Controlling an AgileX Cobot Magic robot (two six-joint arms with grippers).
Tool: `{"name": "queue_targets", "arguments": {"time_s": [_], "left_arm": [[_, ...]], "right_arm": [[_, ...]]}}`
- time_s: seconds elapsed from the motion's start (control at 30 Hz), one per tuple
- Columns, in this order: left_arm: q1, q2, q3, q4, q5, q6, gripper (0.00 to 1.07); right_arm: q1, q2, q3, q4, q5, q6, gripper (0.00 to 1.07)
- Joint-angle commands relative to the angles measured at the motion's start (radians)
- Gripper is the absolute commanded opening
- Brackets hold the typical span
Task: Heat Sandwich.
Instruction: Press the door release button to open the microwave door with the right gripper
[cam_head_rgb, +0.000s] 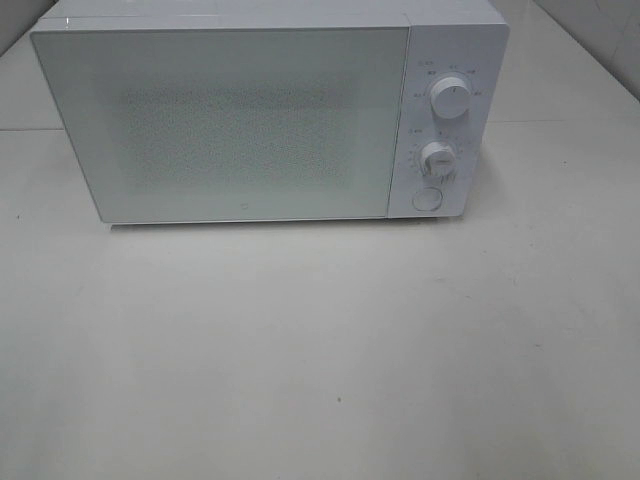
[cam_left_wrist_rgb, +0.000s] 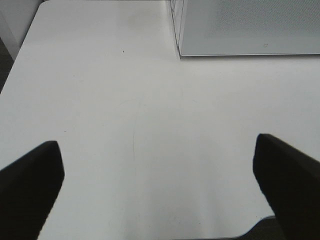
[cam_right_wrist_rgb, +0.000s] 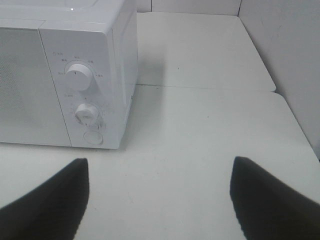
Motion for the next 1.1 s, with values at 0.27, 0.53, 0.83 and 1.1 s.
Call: {"name": "queue_targets", "arguments": {"time_s": [0.27, 0.53, 0.83, 1.1], "left_arm": [[0.003, -0.016, 0.0, 0.0, -0.013, -0.005, 0.98], [0.003, -0.016, 0.0, 0.0, -0.013, -0.005, 0.98], [0.003, -0.016, 0.0, 0.0, -0.013, -0.005, 0.98], [0.003, -0.016, 0.0, 0.0, -0.013, -0.005, 0.98]], "right_arm": [[-0.004, 0.225, 0.003, 0.0, -0.234, 0.0, 0.75], [-0.004, 0.382, 0.003, 0.001, -0.385, 0.015, 0.75], [-0.004, 0.569, 0.003, 0.0, -0.635, 0.015, 0.75], [-0.003, 0.668, 0.018, -0.004, -0.807, 0.005, 0.75]]}}
